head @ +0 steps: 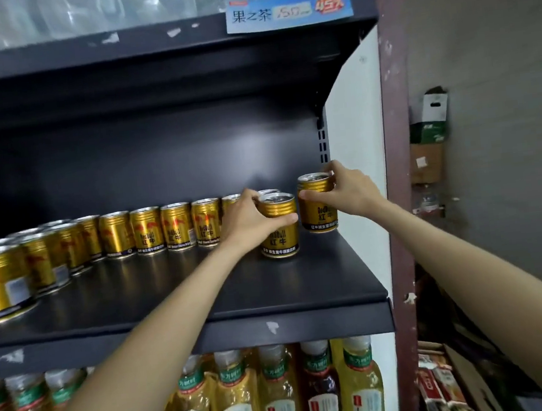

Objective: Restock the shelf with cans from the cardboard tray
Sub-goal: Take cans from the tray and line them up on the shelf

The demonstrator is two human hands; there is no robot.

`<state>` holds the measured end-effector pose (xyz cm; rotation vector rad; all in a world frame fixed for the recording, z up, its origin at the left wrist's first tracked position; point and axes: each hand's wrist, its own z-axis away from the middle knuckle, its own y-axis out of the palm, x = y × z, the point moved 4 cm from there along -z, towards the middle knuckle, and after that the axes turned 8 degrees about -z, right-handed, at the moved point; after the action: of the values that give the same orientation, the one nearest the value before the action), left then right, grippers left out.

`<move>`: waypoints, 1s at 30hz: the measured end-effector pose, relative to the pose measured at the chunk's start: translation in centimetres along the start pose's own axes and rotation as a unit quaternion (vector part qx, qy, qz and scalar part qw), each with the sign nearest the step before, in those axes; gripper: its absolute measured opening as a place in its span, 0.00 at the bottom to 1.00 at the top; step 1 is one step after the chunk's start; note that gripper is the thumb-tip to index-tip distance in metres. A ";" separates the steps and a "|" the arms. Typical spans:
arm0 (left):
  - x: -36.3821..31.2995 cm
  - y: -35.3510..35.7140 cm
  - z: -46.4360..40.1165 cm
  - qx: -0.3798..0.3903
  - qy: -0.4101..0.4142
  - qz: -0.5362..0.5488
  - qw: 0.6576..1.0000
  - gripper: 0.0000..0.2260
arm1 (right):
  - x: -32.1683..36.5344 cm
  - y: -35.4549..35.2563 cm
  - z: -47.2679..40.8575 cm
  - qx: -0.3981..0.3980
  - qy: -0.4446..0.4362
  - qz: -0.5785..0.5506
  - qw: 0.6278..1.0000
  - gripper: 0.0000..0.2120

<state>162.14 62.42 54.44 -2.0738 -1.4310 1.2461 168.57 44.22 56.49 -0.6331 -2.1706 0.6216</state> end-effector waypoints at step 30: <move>-1.5 5.0 -4.1 0.074 0.027 -0.059 0.995 0.37 | -4.0 4.9 -2.2 0.201 0.074 -0.335 0.918 0.27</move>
<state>168.22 59.68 54.05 -1.8832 -1.3731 1.2011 173.75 45.94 52.66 0.2775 -1.8658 0.5852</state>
